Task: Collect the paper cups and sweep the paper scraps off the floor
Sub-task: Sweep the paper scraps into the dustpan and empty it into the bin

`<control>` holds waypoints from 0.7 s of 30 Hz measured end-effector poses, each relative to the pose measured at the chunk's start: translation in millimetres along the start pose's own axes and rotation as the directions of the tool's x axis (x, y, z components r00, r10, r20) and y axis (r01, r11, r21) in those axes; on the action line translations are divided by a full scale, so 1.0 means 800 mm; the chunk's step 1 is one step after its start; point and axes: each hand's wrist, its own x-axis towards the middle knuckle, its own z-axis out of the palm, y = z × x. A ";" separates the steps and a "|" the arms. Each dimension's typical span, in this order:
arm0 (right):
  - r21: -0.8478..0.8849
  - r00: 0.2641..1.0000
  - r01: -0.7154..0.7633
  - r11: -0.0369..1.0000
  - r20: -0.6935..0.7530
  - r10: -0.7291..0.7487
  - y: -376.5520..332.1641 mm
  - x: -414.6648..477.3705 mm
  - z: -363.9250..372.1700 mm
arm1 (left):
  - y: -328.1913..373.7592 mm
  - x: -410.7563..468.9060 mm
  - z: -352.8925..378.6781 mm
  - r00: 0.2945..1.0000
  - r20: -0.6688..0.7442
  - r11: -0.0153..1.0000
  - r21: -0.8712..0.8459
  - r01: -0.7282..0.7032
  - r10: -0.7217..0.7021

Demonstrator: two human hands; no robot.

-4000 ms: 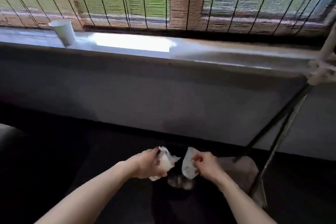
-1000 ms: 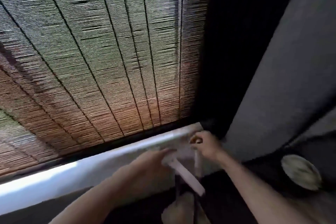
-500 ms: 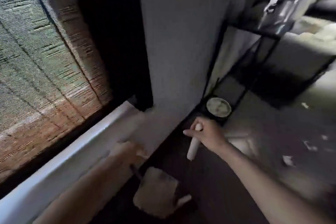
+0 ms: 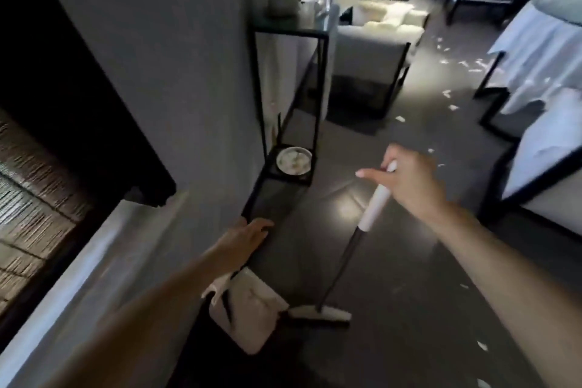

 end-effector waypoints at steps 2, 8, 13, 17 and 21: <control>-0.187 0.991 -0.039 0.982 0.119 0.063 0.022 -0.013 -0.031 | 0.015 0.010 0.009 1.000 0.023 0.999 0.034 -0.005 0.004; -0.755 0.772 0.015 0.655 0.425 0.472 0.116 -0.076 -0.115 | 0.037 0.036 0.049 0.996 0.074 0.996 0.075 -0.058 0.052; -0.886 0.509 0.253 0.388 0.463 0.726 0.206 -0.169 -0.161 | 0.058 0.047 0.067 0.992 0.029 0.992 0.035 -0.120 0.119; -0.920 0.513 0.201 0.336 0.391 0.764 0.254 -0.195 -0.222 | 0.088 0.049 0.090 0.986 0.001 0.985 0.009 -0.169 0.169; -0.873 0.459 -0.073 0.483 0.400 0.793 0.297 -0.214 -0.312 | 0.126 0.057 0.119 0.972 0.052 0.972 0.044 -0.231 0.228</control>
